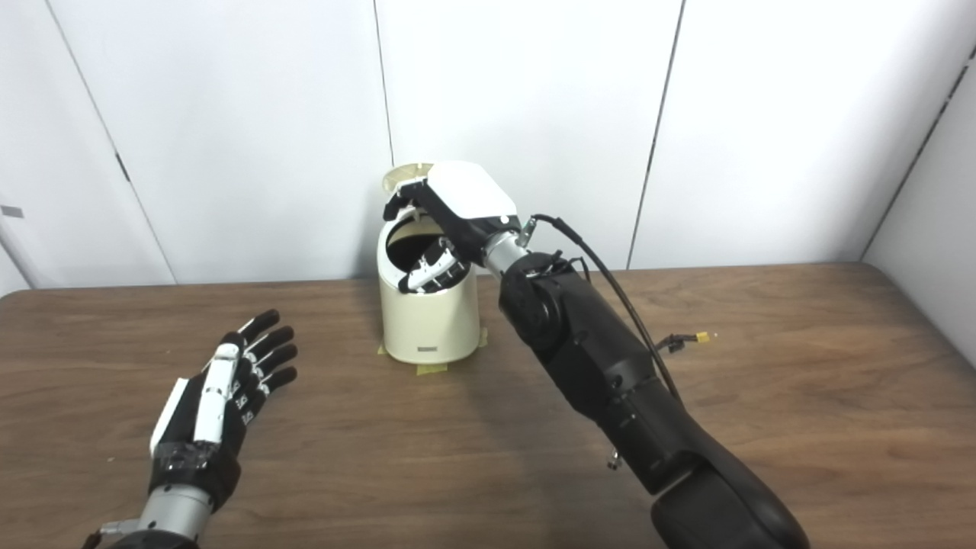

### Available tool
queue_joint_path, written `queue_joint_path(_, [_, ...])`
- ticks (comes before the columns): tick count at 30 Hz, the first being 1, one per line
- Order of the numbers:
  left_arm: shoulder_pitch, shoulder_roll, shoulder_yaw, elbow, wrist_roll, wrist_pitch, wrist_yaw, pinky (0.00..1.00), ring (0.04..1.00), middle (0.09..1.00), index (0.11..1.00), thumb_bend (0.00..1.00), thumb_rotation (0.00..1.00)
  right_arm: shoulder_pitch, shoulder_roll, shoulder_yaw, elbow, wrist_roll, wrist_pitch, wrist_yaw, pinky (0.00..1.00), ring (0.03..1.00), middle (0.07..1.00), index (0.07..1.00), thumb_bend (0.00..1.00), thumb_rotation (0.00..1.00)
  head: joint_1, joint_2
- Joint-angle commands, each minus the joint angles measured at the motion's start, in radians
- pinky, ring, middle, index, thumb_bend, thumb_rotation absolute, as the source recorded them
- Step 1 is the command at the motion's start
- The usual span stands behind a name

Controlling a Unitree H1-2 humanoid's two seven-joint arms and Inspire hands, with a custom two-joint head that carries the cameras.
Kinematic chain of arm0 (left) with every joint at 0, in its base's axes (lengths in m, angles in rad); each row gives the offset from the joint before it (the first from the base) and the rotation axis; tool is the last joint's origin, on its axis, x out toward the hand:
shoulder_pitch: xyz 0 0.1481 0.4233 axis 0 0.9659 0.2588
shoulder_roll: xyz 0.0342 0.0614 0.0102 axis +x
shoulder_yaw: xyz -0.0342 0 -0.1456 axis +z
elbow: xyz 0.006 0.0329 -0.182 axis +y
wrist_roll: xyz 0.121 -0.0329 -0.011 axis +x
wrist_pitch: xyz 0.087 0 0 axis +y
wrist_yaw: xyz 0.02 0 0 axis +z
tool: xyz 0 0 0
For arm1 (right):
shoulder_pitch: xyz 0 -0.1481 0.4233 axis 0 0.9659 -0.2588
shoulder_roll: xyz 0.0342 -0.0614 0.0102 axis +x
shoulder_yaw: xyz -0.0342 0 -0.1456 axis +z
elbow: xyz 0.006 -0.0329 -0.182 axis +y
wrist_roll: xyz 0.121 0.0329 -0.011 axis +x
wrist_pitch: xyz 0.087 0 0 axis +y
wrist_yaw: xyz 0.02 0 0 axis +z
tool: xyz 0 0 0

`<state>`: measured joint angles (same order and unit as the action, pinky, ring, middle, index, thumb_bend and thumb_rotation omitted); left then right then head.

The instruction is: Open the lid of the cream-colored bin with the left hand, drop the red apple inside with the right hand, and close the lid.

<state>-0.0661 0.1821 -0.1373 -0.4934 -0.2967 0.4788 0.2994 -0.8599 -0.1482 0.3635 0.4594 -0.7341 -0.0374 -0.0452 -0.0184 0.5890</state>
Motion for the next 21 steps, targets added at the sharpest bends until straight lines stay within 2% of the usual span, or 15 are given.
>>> queue_joint_path(1, [-0.021,0.002,0.005,-0.025,0.024,-0.009,-0.008,0.84,0.855,0.851,0.890,0.27,0.98,-0.032,0.003,-0.044,-0.054,0.047,-0.051,-0.057,0.47,0.499,0.541,0.511,0.56,0.02,-0.001,0.000])
queue_joint_path(3, [-0.020,0.002,0.007,-0.023,0.028,-0.009,-0.012,0.84,0.853,0.851,0.891,0.27,0.99,-0.018,0.008,-0.060,-0.070,0.059,-0.066,-0.083,0.38,0.421,0.517,0.531,0.51,0.00,0.000,-0.002])
queue_joint_path(5, [-0.019,0.002,0.008,-0.022,0.031,-0.010,-0.014,0.84,0.852,0.850,0.892,0.27,0.99,-0.003,0.017,-0.086,-0.096,0.092,-0.055,-0.080,0.36,0.407,0.507,0.520,0.50,0.00,0.000,-0.002])
queue_joint_path(9, [-0.018,-0.001,0.015,-0.020,0.032,-0.009,-0.016,0.84,0.854,0.855,0.889,0.28,0.98,0.023,0.058,-0.178,-0.141,0.221,-0.028,-0.062,0.34,0.417,0.492,0.498,0.50,0.00,0.002,-0.005])
queue_joint_path(14, [-0.019,-0.004,0.025,-0.018,0.029,-0.009,-0.022,0.84,0.857,0.859,0.892,0.28,0.97,0.064,0.100,-0.289,-0.239,0.353,0.104,-0.031,0.35,0.442,0.507,0.480,0.50,0.00,0.004,-0.007])
queue_joint_path(17, [-0.021,-0.007,0.035,-0.014,0.029,-0.009,-0.027,0.84,0.852,0.855,0.887,0.28,0.96,0.094,0.099,-0.319,-0.293,0.397,0.146,-0.021,0.34,0.436,0.510,0.491,0.50,0.00,0.007,-0.008])
queue_joint_path(21, [-0.035,-0.007,0.049,-0.007,0.020,-0.009,-0.030,0.83,0.846,0.850,0.883,0.28,0.95,0.174,0.080,-0.346,-0.446,0.450,0.299,0.044,0.35,0.448,0.508,0.503,0.50,0.00,0.006,-0.011])
